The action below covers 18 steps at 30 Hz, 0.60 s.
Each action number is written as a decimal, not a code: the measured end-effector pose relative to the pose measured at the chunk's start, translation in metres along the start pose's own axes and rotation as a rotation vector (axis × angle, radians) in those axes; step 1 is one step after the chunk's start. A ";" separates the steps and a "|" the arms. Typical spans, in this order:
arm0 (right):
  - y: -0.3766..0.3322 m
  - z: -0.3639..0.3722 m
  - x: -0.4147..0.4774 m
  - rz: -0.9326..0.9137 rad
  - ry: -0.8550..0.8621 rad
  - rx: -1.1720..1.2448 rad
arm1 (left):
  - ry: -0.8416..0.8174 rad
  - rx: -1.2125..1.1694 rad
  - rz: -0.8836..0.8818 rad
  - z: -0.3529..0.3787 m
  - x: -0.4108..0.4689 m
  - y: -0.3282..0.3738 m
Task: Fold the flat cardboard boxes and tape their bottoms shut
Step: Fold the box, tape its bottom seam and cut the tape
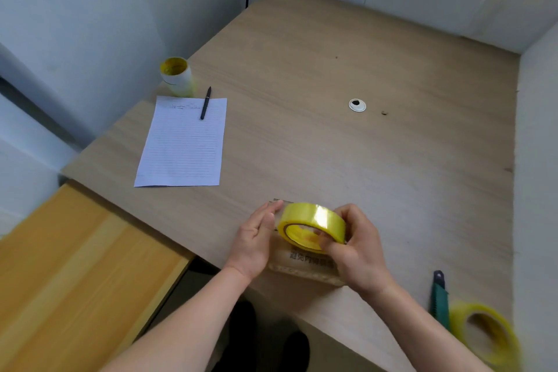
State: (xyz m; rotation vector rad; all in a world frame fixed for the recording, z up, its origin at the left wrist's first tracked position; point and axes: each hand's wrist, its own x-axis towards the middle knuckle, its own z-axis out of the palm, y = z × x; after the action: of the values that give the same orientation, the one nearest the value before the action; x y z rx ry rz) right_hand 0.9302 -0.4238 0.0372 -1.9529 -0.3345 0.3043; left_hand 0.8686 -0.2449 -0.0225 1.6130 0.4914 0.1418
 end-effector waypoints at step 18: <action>-0.008 -0.110 -0.008 -0.073 -0.084 -0.642 | 0.007 0.179 0.039 0.001 -0.005 0.000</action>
State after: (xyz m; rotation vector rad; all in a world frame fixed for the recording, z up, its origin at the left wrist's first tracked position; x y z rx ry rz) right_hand 0.9620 -0.5172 0.0872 -2.5516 -0.6133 0.2491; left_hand 0.8650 -0.2479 -0.0215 1.7980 0.4889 0.1356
